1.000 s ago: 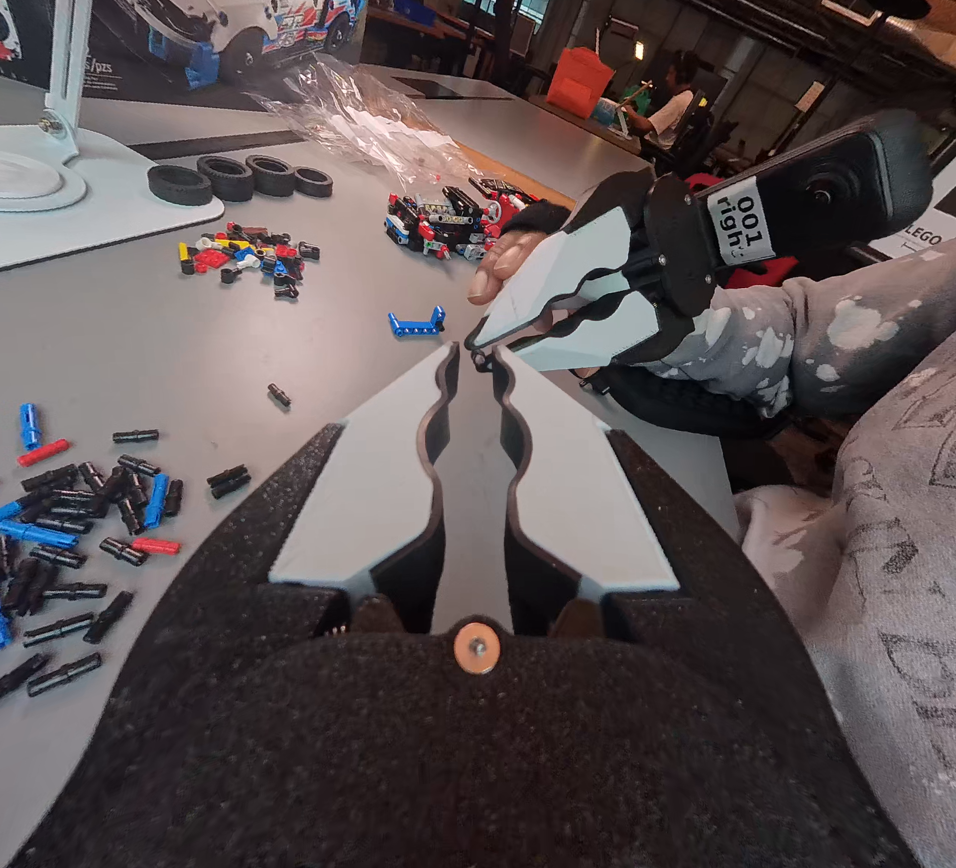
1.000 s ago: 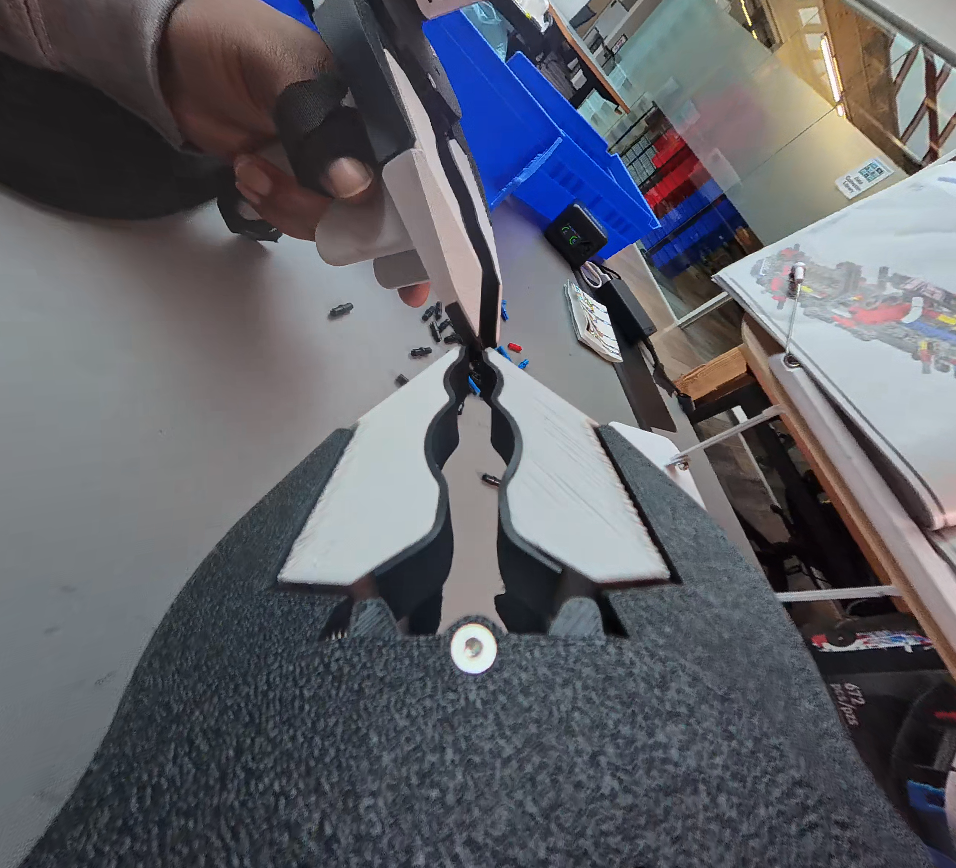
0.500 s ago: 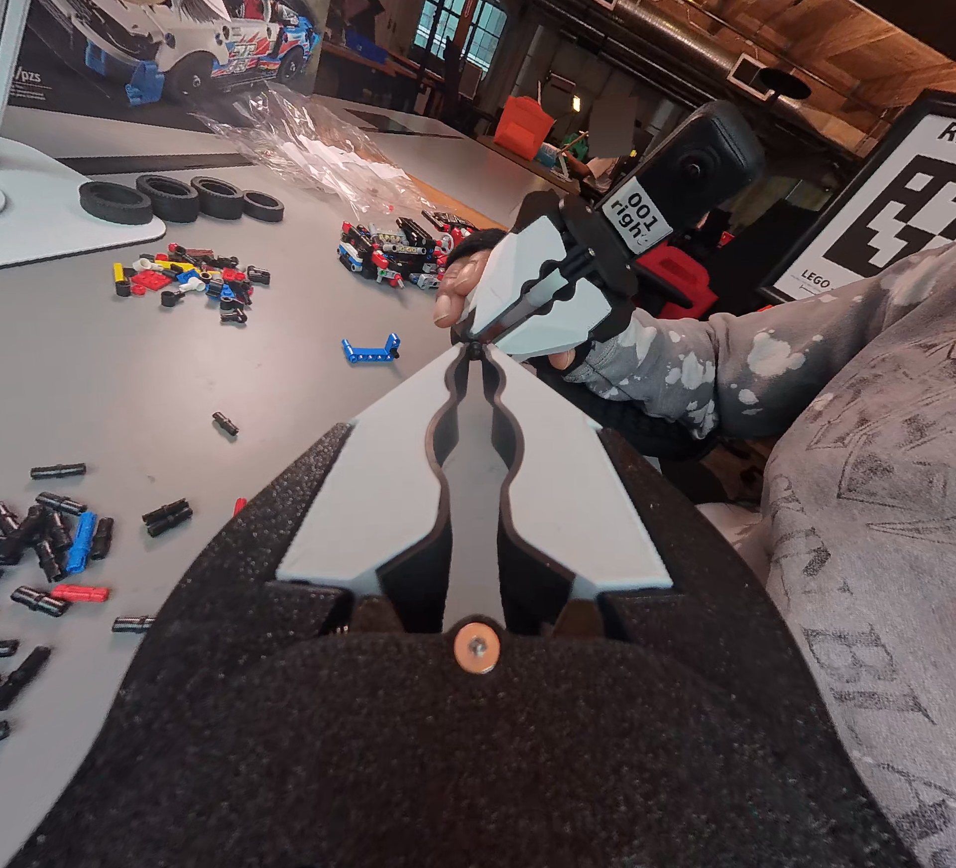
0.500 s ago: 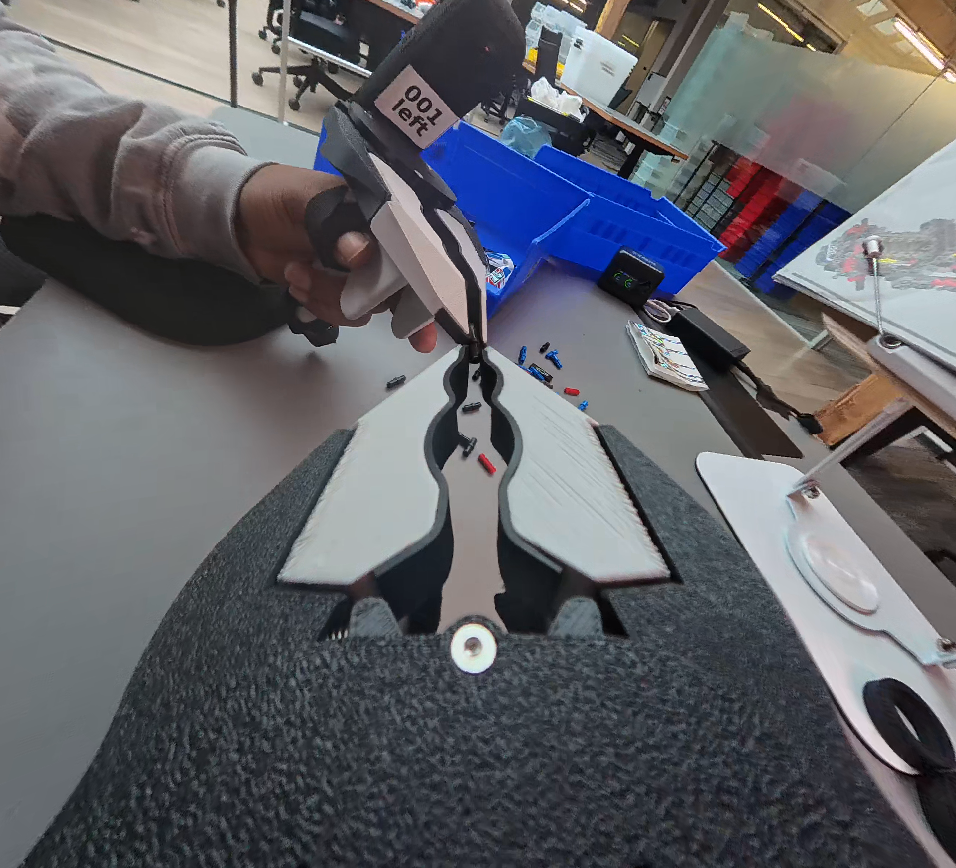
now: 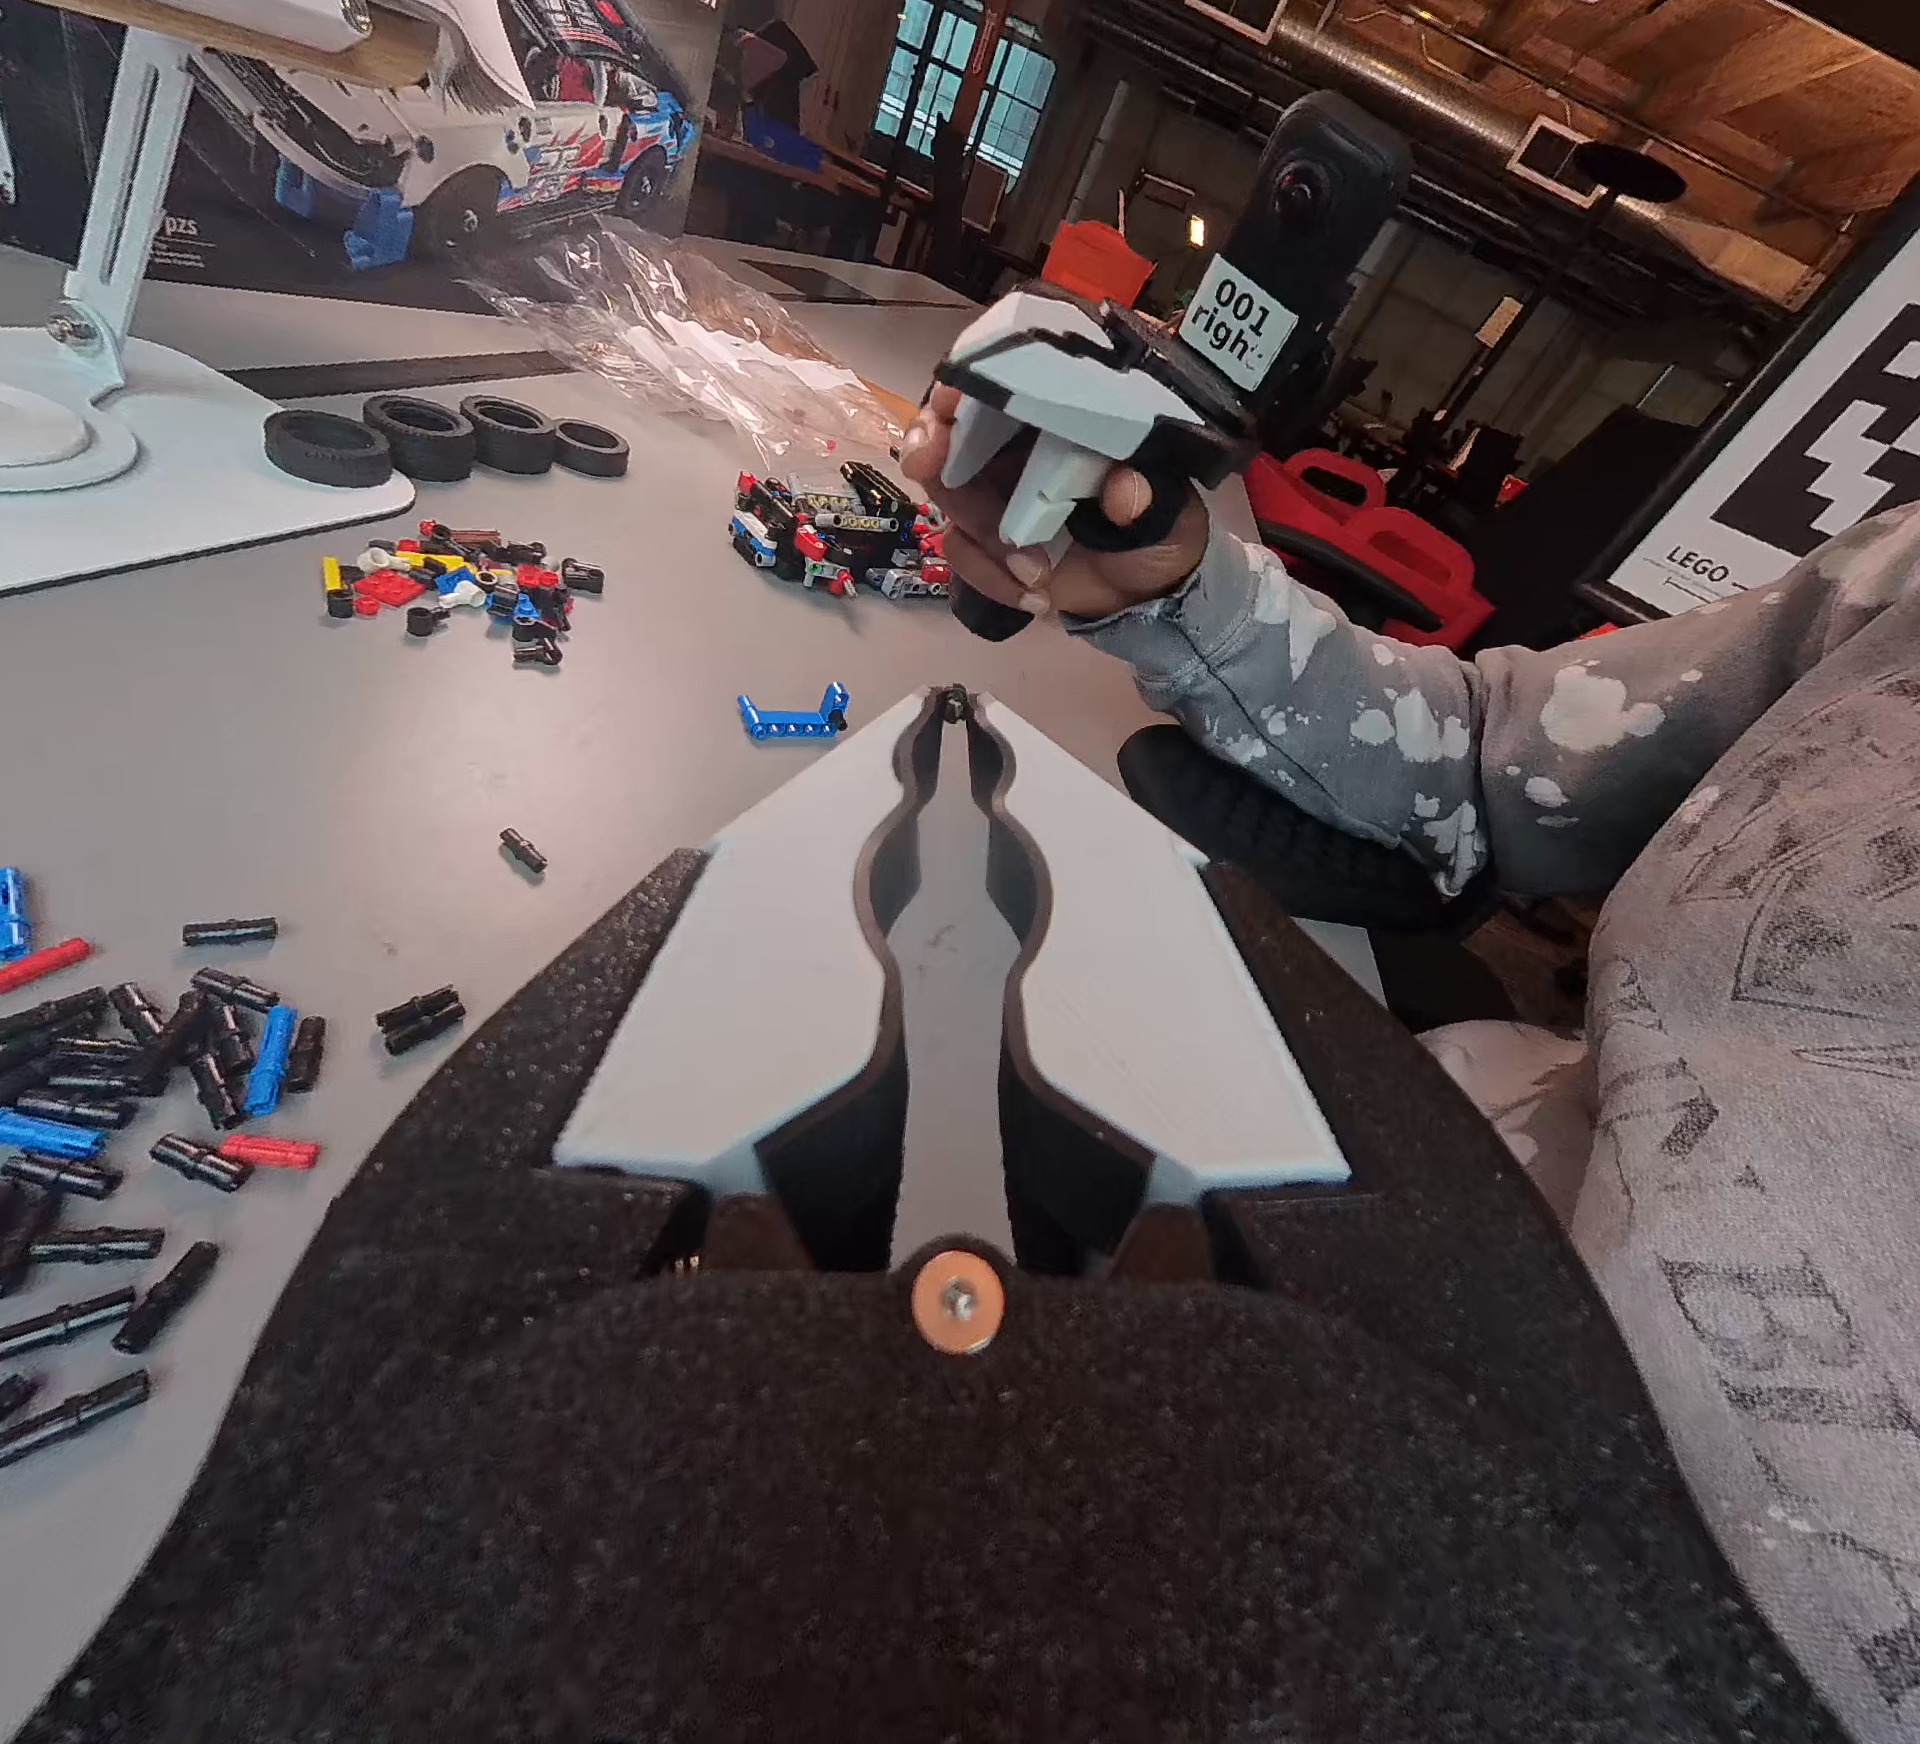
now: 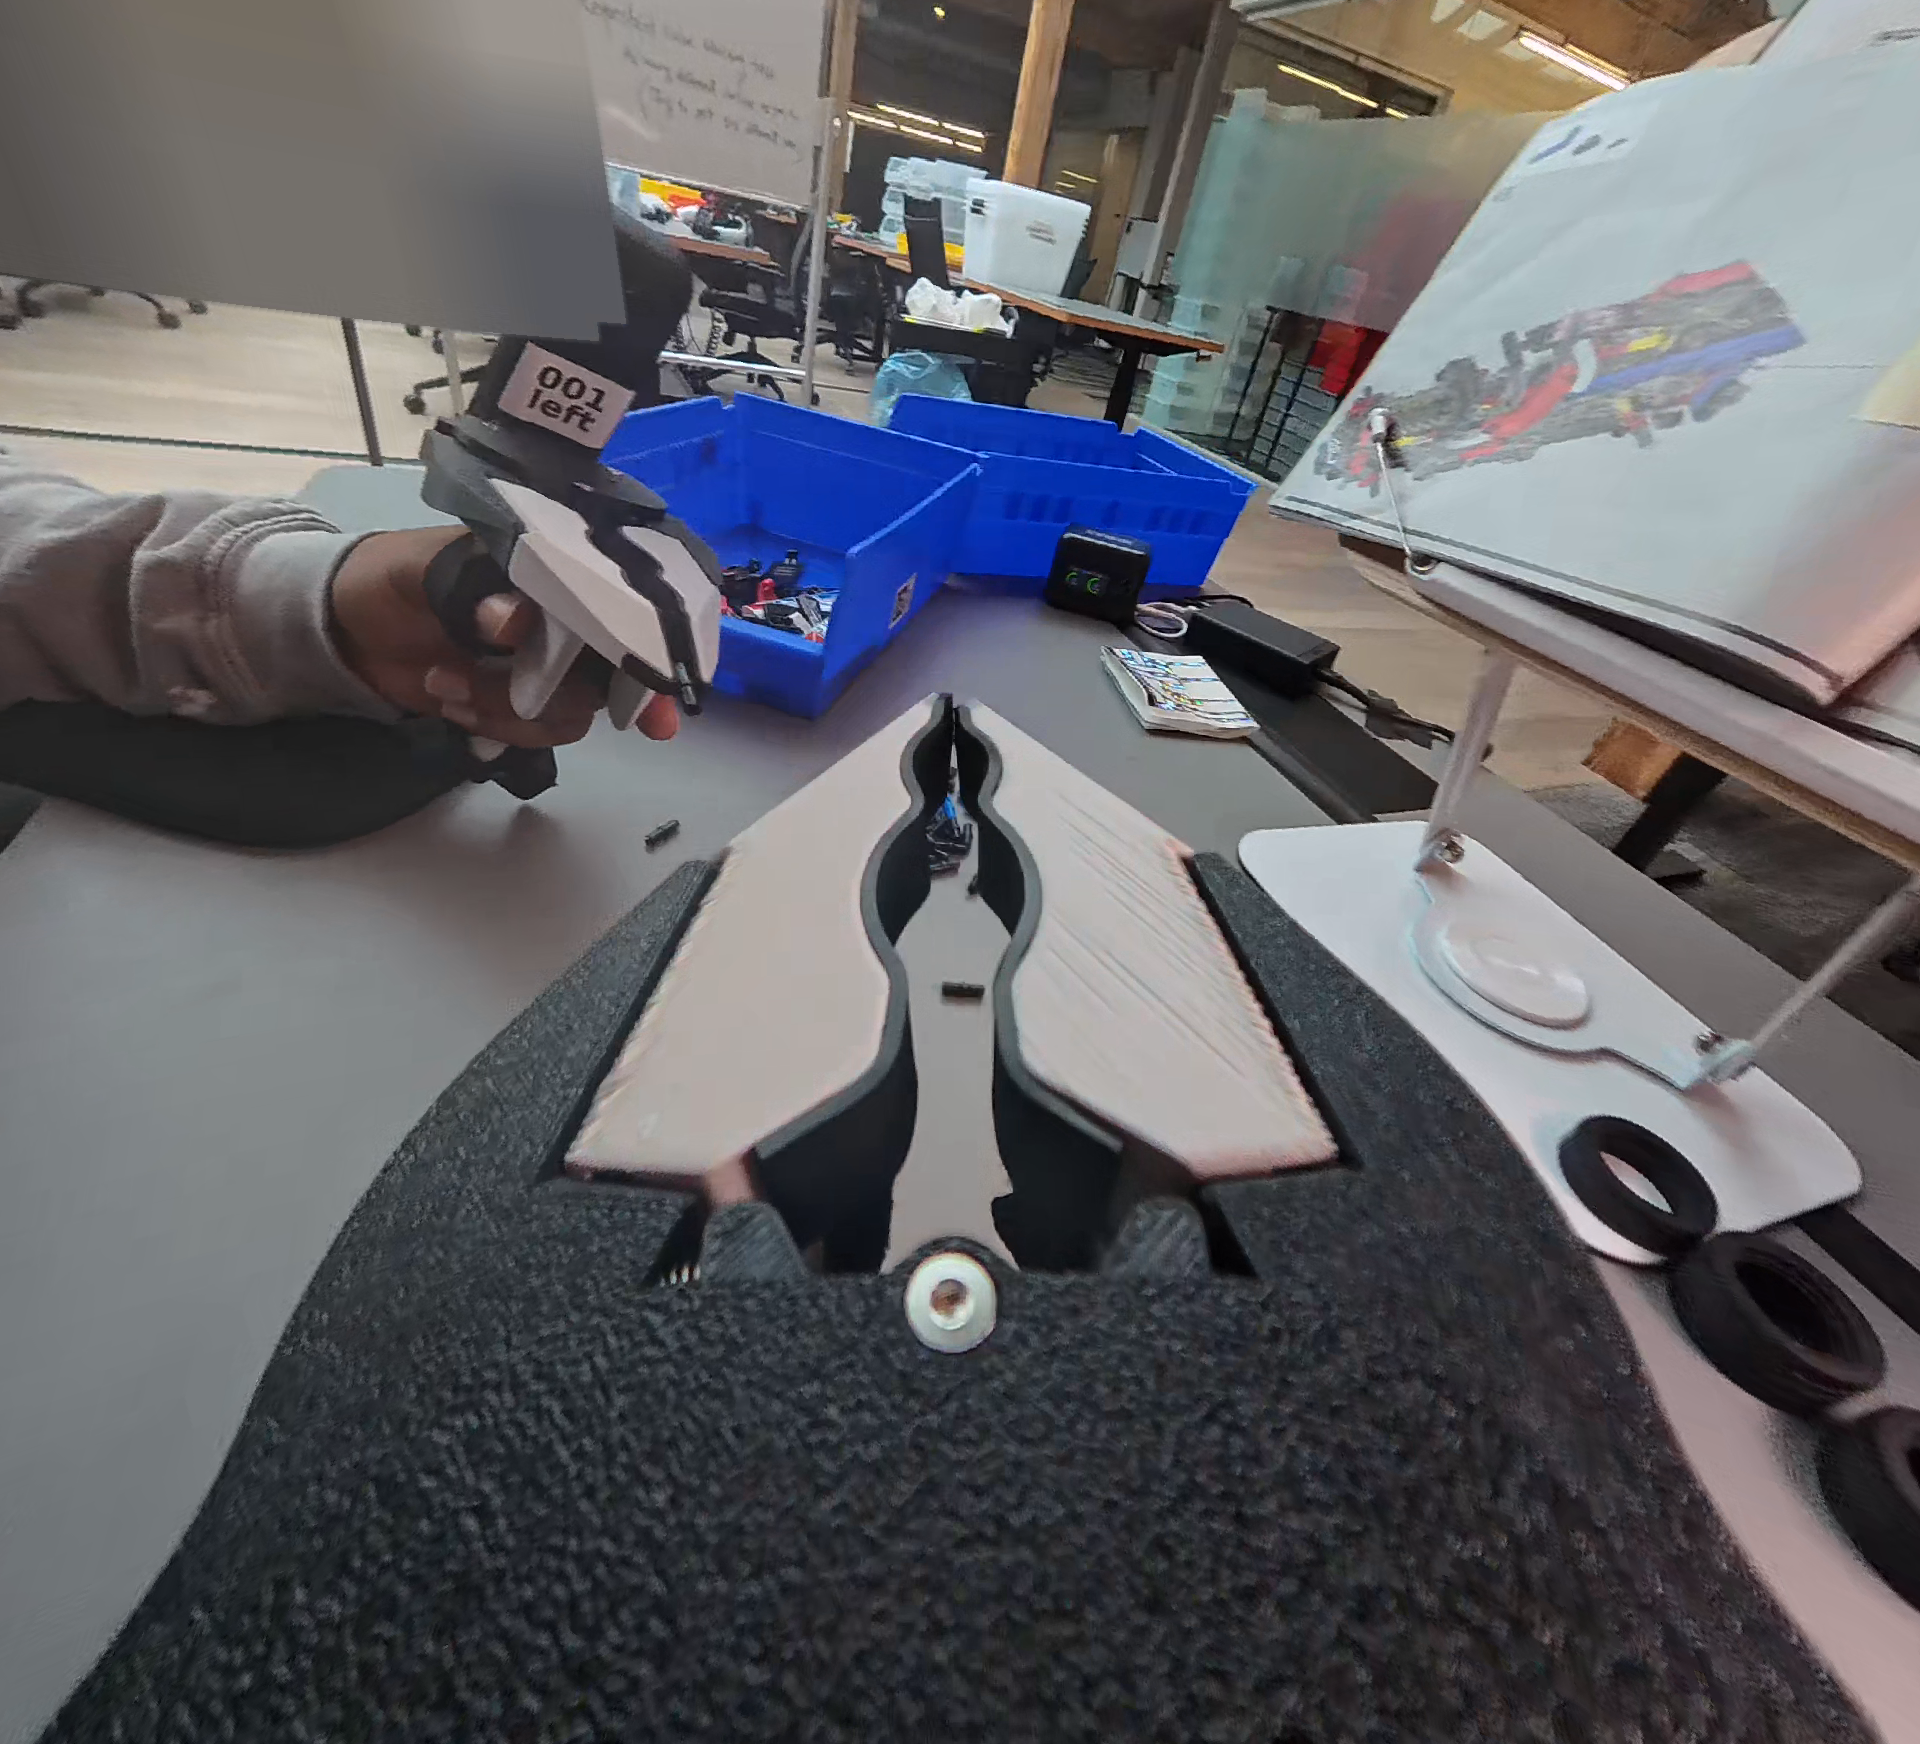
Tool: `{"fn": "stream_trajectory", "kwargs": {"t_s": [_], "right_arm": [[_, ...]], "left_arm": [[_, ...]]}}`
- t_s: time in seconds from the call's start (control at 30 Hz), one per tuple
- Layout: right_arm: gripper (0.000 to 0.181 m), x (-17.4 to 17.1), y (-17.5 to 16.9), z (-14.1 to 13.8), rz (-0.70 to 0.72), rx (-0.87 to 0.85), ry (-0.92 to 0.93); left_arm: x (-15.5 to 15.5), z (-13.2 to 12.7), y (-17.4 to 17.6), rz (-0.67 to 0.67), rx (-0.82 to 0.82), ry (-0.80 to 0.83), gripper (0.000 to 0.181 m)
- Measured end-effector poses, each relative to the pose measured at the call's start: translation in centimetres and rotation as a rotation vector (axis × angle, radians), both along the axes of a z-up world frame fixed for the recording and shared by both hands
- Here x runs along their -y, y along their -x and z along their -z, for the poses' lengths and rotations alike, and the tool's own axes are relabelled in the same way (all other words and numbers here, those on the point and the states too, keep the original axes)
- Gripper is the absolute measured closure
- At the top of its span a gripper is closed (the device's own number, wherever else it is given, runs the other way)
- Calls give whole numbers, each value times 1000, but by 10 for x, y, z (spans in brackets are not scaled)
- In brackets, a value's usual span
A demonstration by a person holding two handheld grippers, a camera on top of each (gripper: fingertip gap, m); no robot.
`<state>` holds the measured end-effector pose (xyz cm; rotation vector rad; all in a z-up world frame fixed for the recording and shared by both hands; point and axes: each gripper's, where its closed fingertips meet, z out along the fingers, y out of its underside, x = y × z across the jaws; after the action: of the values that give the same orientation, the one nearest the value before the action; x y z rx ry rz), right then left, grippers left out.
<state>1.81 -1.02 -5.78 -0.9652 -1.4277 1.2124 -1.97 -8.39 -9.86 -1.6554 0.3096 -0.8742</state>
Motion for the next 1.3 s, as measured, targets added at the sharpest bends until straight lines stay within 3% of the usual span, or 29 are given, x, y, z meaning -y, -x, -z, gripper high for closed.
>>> {"fn": "stream_trajectory", "kwargs": {"t_s": [0.17,0.33,0.47,0.57,0.73,0.8,0.9,1.0,1.1,1.17,1.23,1.3], "right_arm": [[174,-12,-15,-3,-12,2,69],[150,7,-20,-2,-179,13,203],[144,49,-5,25,-266,105,69],[148,77,12,44,-247,134,-88],[159,92,27,42,-157,81,-265],[177,86,26,38,-120,47,-298],[178,85,22,42,-151,78,-301],[181,69,25,52,-84,154,-323],[158,29,23,74,25,303,-316],[152,1,15,88,86,405,-276],[152,-24,6,98,150,466,-262],[150,-41,-4,108,185,543,-245]], "left_arm": [[0,1,-3,16,13,-7,179],[3,-5,-10,52,30,-49,179],[6,-8,-15,84,52,-64,179],[8,-10,-17,105,82,-65,179],[9,-10,-21,119,76,-63,179],[11,-9,-24,137,69,-63,178],[10,-6,-28,135,31,-56,179],[-1,5,-21,54,-93,-44,179],[-30,33,27,-211,-401,29,179],[-43,58,65,-339,-612,129,178],[-48,83,90,-387,-725,246,177],[-49,100,103,-412,-731,328,177]]}}
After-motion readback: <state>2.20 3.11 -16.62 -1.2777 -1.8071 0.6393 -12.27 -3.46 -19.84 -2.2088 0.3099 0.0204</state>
